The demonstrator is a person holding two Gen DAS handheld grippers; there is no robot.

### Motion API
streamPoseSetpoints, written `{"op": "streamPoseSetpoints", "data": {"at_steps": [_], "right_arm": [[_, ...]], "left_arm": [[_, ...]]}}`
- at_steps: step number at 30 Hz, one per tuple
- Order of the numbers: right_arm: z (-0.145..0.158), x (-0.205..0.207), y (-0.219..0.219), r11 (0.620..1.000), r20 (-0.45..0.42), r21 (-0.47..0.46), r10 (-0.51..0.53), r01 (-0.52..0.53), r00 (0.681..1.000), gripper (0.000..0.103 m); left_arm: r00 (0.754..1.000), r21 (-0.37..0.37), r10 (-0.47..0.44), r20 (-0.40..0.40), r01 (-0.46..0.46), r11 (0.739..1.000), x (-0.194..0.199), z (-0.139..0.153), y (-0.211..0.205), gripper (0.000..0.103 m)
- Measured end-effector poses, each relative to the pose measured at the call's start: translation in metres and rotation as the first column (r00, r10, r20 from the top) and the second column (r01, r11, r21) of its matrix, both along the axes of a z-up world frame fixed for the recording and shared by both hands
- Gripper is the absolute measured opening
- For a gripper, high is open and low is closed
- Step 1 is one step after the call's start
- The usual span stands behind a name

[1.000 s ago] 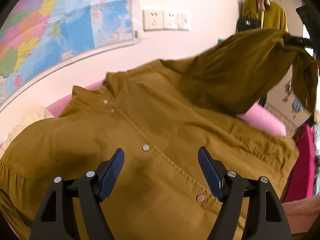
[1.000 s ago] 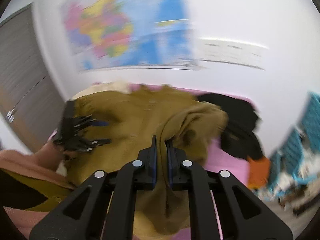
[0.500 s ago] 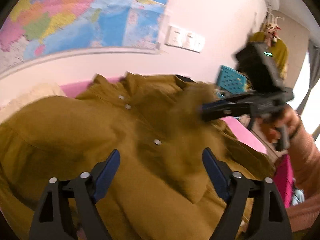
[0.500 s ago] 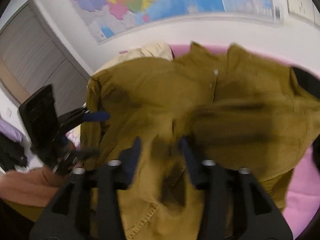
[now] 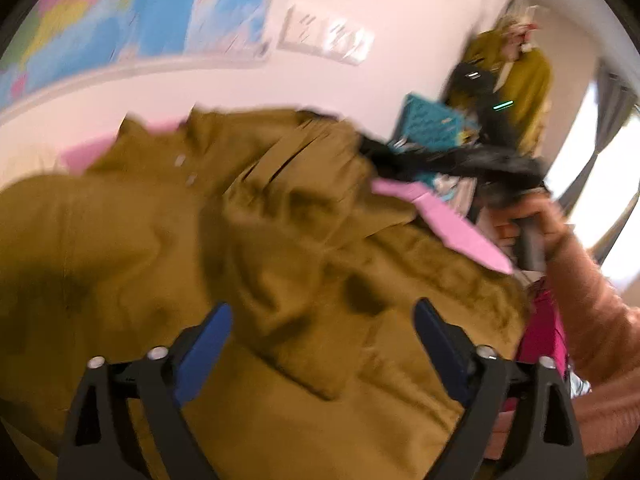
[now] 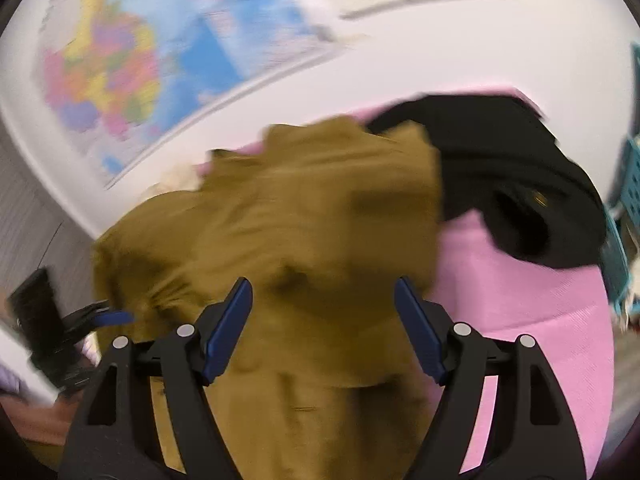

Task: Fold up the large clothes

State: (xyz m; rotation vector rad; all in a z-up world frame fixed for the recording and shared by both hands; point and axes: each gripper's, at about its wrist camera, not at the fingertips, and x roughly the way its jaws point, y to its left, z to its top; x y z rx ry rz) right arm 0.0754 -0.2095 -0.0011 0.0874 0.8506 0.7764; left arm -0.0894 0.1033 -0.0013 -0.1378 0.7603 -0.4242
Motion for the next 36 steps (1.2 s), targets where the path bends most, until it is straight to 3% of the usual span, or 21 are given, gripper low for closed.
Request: {"op": "streamPoseSetpoints", "data": {"at_steps": [2, 7, 8, 9, 10, 11, 12, 14, 16, 18, 20, 22, 23, 24, 25, 27, 28, 31, 32, 36], "right_arm": [[-0.013, 0.015, -0.005, 0.999, -0.030, 0.010, -0.034, 0.034, 0.999, 0.073], [-0.044, 0.043, 0.002, 0.997, -0.144, 0.082, 0.003, 0.009, 0.990, 0.081], [-0.049, 0.046, 0.004, 0.996, -0.157, 0.089, 0.017, -0.003, 0.987, 0.082], [-0.053, 0.046, 0.008, 0.996, -0.162, 0.090, 0.023, -0.008, 0.986, 0.078], [-0.056, 0.046, 0.009, 0.994, -0.176, 0.103, 0.040, -0.022, 0.984, 0.074], [-0.058, 0.047, 0.009, 0.992, -0.182, 0.120, 0.061, -0.039, 0.981, 0.062], [-0.058, 0.046, 0.009, 0.992, -0.174, 0.119, 0.059, -0.038, 0.983, 0.039], [-0.052, 0.047, 0.001, 0.989, -0.156, 0.143, 0.067, -0.045, 0.985, 0.008], [-0.040, 0.048, -0.016, 0.985, -0.130, 0.175, 0.034, -0.010, 0.991, 0.008], [-0.029, 0.047, -0.022, 0.982, -0.101, 0.191, 0.033, -0.013, 0.994, 0.006], [-0.022, 0.043, -0.023, 0.989, -0.061, 0.148, 0.009, 0.001, 0.998, 0.005], [-0.029, 0.046, -0.016, 0.998, -0.080, 0.062, -0.017, 0.022, 0.997, 0.006], [-0.033, 0.046, -0.009, 1.000, -0.081, 0.002, -0.020, 0.020, 0.997, 0.010], [-0.033, 0.044, -0.008, 0.999, -0.061, -0.030, -0.032, 0.030, 0.998, 0.015], [-0.028, 0.039, -0.004, 0.998, -0.030, -0.048, -0.038, 0.037, 0.999, 0.016], [-0.015, 0.029, 0.002, 0.999, 0.030, -0.036, -0.038, 0.039, 0.999, 0.031], [-0.006, 0.024, 0.006, 0.998, 0.072, -0.037, -0.038, 0.041, 0.997, 0.032], [0.017, 0.002, 0.039, 0.997, 0.170, -0.042, 0.067, -0.061, 0.983, 0.037], [0.021, -0.003, 0.049, 0.995, 0.186, -0.053, 0.097, -0.089, 0.978, 0.044], [0.016, -0.018, 0.106, 0.964, 0.256, -0.169, 0.243, -0.204, 0.936, 0.048]], "left_arm": [[1.000, 0.005, -0.024, 0.001, 0.024, 1.000, -0.005, -0.001, -0.013, 0.096], [0.999, 0.208, 0.037, -0.037, -0.028, 0.978, 0.027, -0.032, -0.050, 0.096], [0.997, 0.240, 0.068, -0.046, -0.056, 0.969, 0.035, -0.037, -0.051, 0.092], [0.991, 0.255, 0.115, -0.062, -0.096, 0.962, 0.045, -0.043, -0.044, 0.079], [0.986, 0.242, 0.147, -0.083, -0.123, 0.963, 0.051, -0.044, -0.035, 0.069], [0.981, 0.216, 0.167, -0.103, -0.142, 0.966, 0.057, -0.045, -0.023, 0.052], [0.973, 0.166, 0.195, -0.126, -0.173, 0.971, 0.062, -0.044, -0.005, 0.036], [0.956, 0.112, 0.252, -0.149, -0.237, 0.965, 0.068, -0.039, 0.027, 0.021], [0.938, 0.049, 0.312, -0.154, -0.308, 0.950, 0.071, -0.031, 0.066, 0.015], [0.932, -0.025, 0.324, -0.163, -0.333, 0.943, 0.074, -0.025, 0.095, 0.014], [0.924, 0.009, 0.343, -0.169, -0.347, 0.938, 0.080, -0.024, 0.103, 0.017], [0.907, 0.059, 0.334, -0.256, -0.330, 0.942, 0.095, -0.040, 0.104, 0.047], [0.879, 0.088, 0.363, -0.309, -0.354, 0.931, 0.103, -0.052, 0.106, 0.062], [0.870, 0.096, 0.383, -0.311, -0.372, 0.923, 0.103, -0.056, 0.107, 0.064], [0.873, 0.086, 0.378, -0.309, -0.370, 0.925, 0.103, -0.059, 0.108, 0.065], [0.880, 0.055, 0.368, -0.301, -0.369, 0.928, 0.100, -0.058, 0.112, 0.069], [0.885, 0.044, 0.370, -0.282, -0.373, 0.927, 0.096, -0.054, 0.115, 0.070], [0.891, 0.057, 0.403, -0.209, -0.400, 0.915, 0.083, -0.037, 0.125, 0.073], [0.892, 0.066, 0.415, -0.181, -0.410, 0.910, 0.078, -0.031, 0.127, 0.073], [0.853, 0.110, 0.504, -0.134, -0.493, 0.863, 0.064, -0.017, 0.143, 0.073]]}}
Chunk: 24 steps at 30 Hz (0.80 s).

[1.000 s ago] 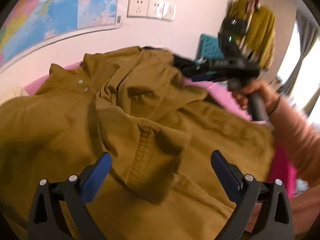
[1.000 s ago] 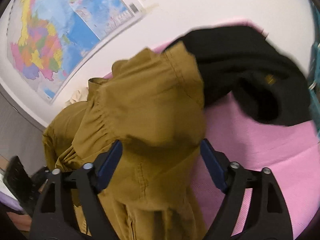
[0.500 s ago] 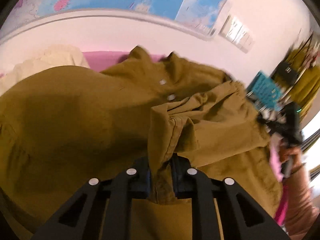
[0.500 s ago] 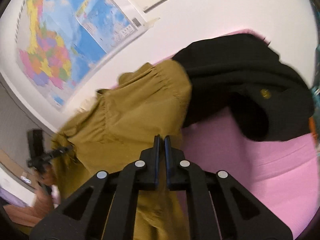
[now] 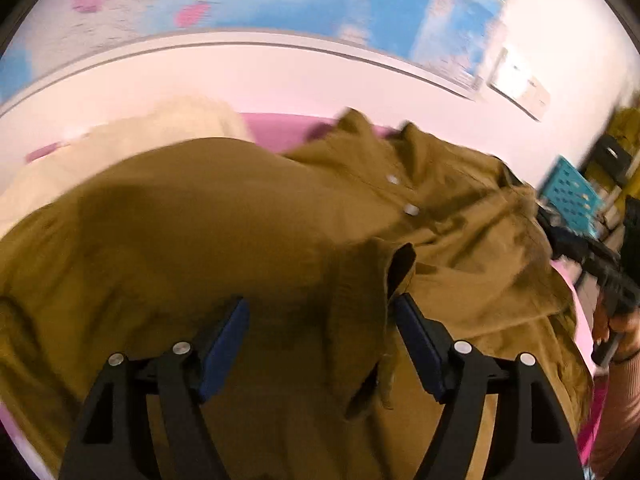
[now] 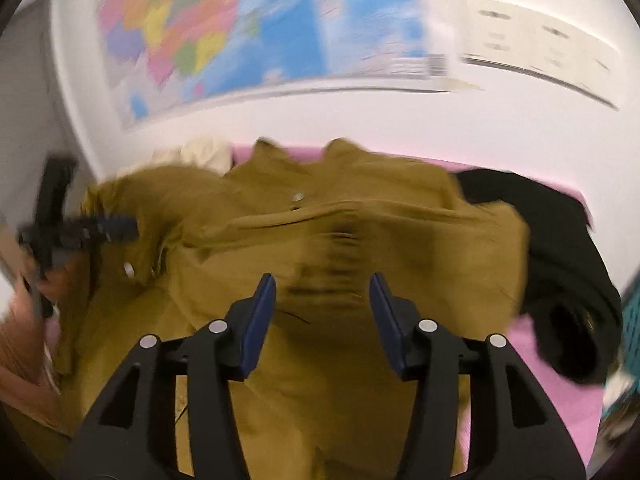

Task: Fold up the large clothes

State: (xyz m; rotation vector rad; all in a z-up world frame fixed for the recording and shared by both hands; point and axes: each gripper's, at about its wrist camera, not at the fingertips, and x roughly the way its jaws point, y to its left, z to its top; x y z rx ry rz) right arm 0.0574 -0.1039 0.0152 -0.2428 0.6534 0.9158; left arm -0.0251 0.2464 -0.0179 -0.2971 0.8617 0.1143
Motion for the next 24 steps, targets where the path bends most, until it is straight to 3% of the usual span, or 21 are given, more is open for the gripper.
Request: {"op": "streamPoseSetpoints", "data": {"at_steps": [2, 5, 8, 9, 10, 12, 14, 15, 16, 18, 20, 22, 24], "right_arm": [[-0.012, 0.009, 0.022, 1.000, -0.034, -0.018, 0.021, -0.022, 0.999, 0.048], [-0.022, 0.029, 0.045, 0.998, -0.042, -0.056, -0.012, 0.010, 0.999, 0.047], [-0.029, 0.054, 0.051, 0.997, -0.091, -0.053, -0.067, 0.062, 0.994, 0.037], [-0.030, 0.061, 0.048, 0.995, -0.110, -0.049, -0.090, 0.085, 0.990, 0.026], [-0.032, 0.066, 0.047, 0.994, -0.123, -0.047, -0.106, 0.101, 0.987, 0.023], [-0.037, 0.076, 0.045, 0.990, -0.131, -0.065, -0.136, 0.128, 0.982, 0.009], [-0.040, 0.081, 0.039, 0.987, -0.162, -0.049, -0.159, 0.153, 0.974, 0.006], [-0.040, 0.081, 0.037, 0.985, -0.170, -0.044, -0.171, 0.165, 0.971, 0.006], [-0.039, 0.078, 0.038, 0.984, -0.164, -0.050, -0.177, 0.171, 0.970, 0.009], [-0.030, 0.065, 0.039, 0.983, -0.138, -0.044, -0.184, 0.179, 0.973, 0.028], [-0.014, 0.046, 0.040, 0.989, -0.107, 0.005, -0.143, 0.145, 0.984, 0.030], [-0.003, 0.029, 0.043, 0.994, -0.091, 0.040, -0.101, 0.105, 0.991, 0.032], [0.005, 0.009, 0.054, 0.997, -0.085, 0.073, -0.012, 0.019, 0.996, 0.039]], "left_arm": [[1.000, -0.006, -0.007, 0.017, 0.007, 1.000, -0.005, 0.002, 0.003, 0.073], [0.992, -0.036, -0.121, 0.041, 0.123, 0.992, -0.015, -0.001, 0.000, 0.089], [0.986, -0.011, -0.169, 0.005, 0.169, 0.985, -0.012, -0.011, -0.004, 0.090], [0.987, -0.004, -0.163, -0.011, 0.163, 0.987, -0.007, -0.015, -0.005, 0.086], [0.988, -0.005, -0.152, -0.034, 0.152, 0.988, -0.002, -0.019, -0.005, 0.082], [0.989, -0.021, -0.126, -0.080, 0.125, 0.992, 0.012, -0.027, 0.002, 0.064], [0.992, -0.035, -0.085, -0.092, 0.082, 0.996, 0.022, -0.031, 0.012, 0.054], [0.994, -0.012, -0.077, -0.075, 0.077, 0.997, 0.025, -0.028, 0.014, 0.044], [0.995, 0.009, -0.069, -0.065, 0.070, 0.998, 0.026, -0.025, 0.015, 0.040], [0.995, 0.002, -0.068, -0.071, 0.068, 0.998, 0.031, -0.024, 0.019, 0.038], [0.994, 0.002, -0.065, -0.083, 0.066, 0.998, 0.032, -0.025, 0.022, 0.037], [0.995, 0.035, -0.068, -0.075, 0.071, 0.997, 0.026, -0.020, 0.019, 0.043], [0.997, 0.086, -0.069, -0.038, 0.072, 0.994, 0.013, -0.009, 0.011, 0.061]]}}
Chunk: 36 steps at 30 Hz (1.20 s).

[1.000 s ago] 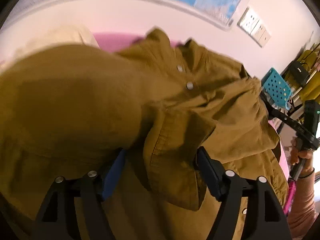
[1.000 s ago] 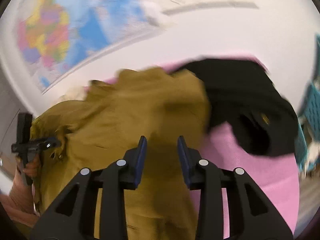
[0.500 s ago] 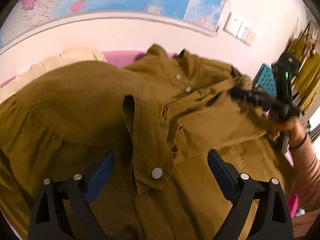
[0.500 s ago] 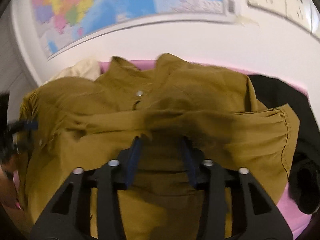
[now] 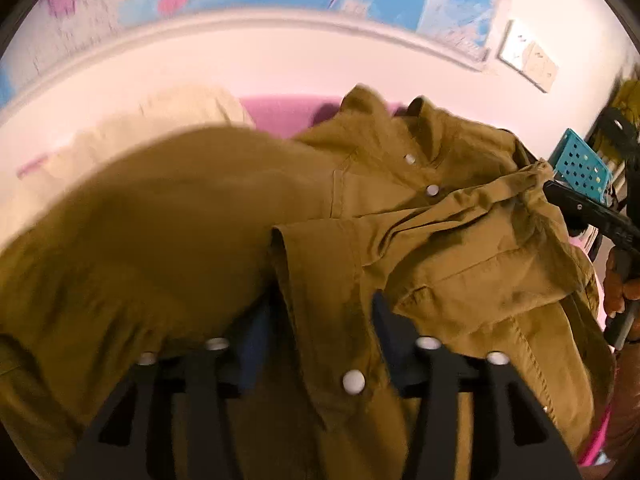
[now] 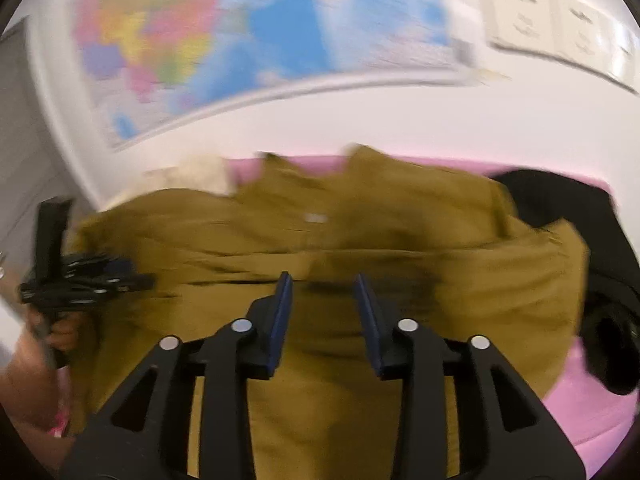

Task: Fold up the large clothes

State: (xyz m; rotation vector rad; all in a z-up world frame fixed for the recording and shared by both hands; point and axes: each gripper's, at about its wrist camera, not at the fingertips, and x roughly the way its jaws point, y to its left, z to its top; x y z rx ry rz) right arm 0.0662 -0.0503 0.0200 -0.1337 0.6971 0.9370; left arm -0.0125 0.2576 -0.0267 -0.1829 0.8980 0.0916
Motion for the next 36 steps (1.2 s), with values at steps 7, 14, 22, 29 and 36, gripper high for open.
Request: {"op": "streamPoseSetpoints", "data": {"at_steps": [7, 14, 22, 29, 36], "right_arm": [[-0.036, -0.035, 0.063, 0.975, -0.035, -0.111, 0.190, -0.192, 0.981, 0.047], [-0.048, -0.058, 0.081, 0.968, -0.107, -0.099, 0.218, -0.229, 0.970, 0.048], [-0.055, -0.177, 0.146, 0.760, -0.249, 0.014, 0.632, -0.649, 0.734, 0.068], [-0.095, -0.219, 0.208, 0.685, -0.286, -0.111, 0.671, -0.720, 0.683, 0.026], [-0.003, -0.192, 0.161, 0.712, -0.125, -0.028, 0.694, -0.702, 0.709, 0.006]], "left_arm": [[0.982, 0.178, 0.073, 0.177, -0.104, 0.979, -0.074, 0.054, 0.001, 0.074], [0.951, 0.167, 0.270, 0.152, -0.294, 0.941, -0.124, 0.047, 0.055, 0.077], [0.943, 0.128, 0.281, 0.175, -0.305, 0.944, -0.141, 0.045, 0.061, 0.077], [0.953, 0.162, 0.245, 0.181, -0.274, 0.948, -0.151, 0.050, 0.043, 0.081], [0.936, 0.163, 0.229, 0.266, -0.278, 0.947, -0.184, 0.080, 0.043, 0.087]]}}
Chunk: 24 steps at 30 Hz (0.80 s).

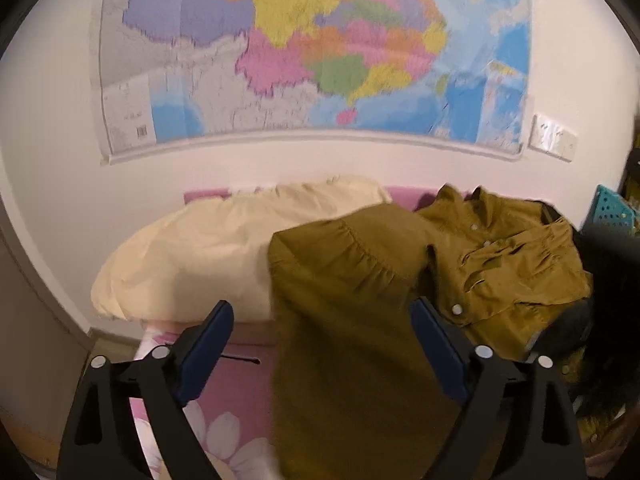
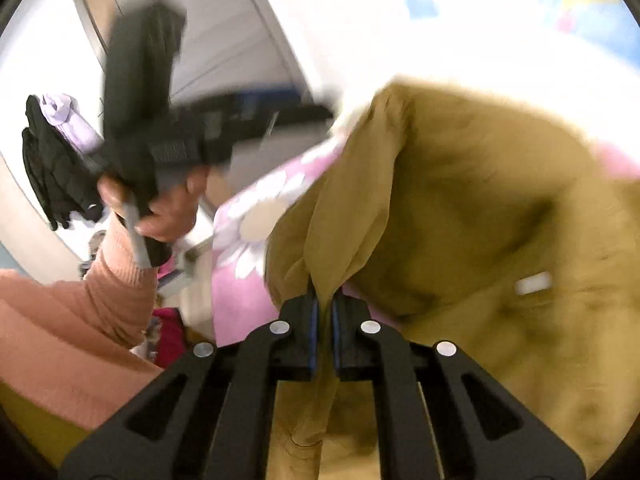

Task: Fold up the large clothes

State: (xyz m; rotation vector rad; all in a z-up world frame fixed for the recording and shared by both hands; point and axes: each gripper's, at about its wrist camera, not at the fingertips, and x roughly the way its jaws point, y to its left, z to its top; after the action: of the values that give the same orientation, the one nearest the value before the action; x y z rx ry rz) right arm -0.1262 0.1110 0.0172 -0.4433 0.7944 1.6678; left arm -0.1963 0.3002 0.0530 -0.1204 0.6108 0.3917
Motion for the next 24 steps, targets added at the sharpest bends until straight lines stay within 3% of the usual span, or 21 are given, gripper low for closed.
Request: {"op": "streamPoseSetpoints", "data": {"at_steps": [5, 10, 14, 19, 22, 23, 24], "right_arm": [[0.075, 0.059, -0.074, 0.986, 0.111, 0.072, -0.161, 0.153, 0.981, 0.006], [0.115, 0.120, -0.143, 0.931, 0.233, 0.044, -0.363, 0.363, 0.902, 0.006], [0.092, 0.169, -0.181, 0.866, 0.266, -0.060, -0.466, 0.497, 0.844, 0.009], [0.035, 0.203, -0.187, 0.805, 0.211, -0.152, -0.541, 0.574, 0.814, 0.017], [0.013, 0.223, -0.198, 0.777, 0.131, -0.140, -0.600, 0.614, 0.789, 0.032], [0.010, 0.226, -0.202, 0.773, 0.099, -0.127, -0.613, 0.621, 0.784, 0.046], [0.007, 0.229, -0.209, 0.773, 0.063, -0.111, -0.622, 0.625, 0.780, 0.054]], "left_arm": [[0.997, 0.023, -0.051, 0.050, 0.050, 0.998, -0.001, 0.017, -0.016, 0.088], [0.993, 0.015, -0.117, 0.029, 0.116, 0.993, 0.025, 0.009, -0.037, 0.088], [0.982, -0.014, -0.186, -0.041, 0.186, 0.982, 0.065, -0.012, -0.062, 0.088], [0.963, 0.022, -0.216, -0.162, 0.223, 0.975, 0.119, -0.047, -0.095, 0.087], [0.955, 0.029, -0.223, -0.196, 0.233, 0.972, 0.139, -0.062, -0.105, 0.086], [0.953, 0.032, -0.222, -0.208, 0.233, 0.972, 0.144, -0.066, -0.107, 0.085], [0.951, 0.029, -0.220, -0.220, 0.231, 0.972, 0.149, -0.070, -0.109, 0.084]]}}
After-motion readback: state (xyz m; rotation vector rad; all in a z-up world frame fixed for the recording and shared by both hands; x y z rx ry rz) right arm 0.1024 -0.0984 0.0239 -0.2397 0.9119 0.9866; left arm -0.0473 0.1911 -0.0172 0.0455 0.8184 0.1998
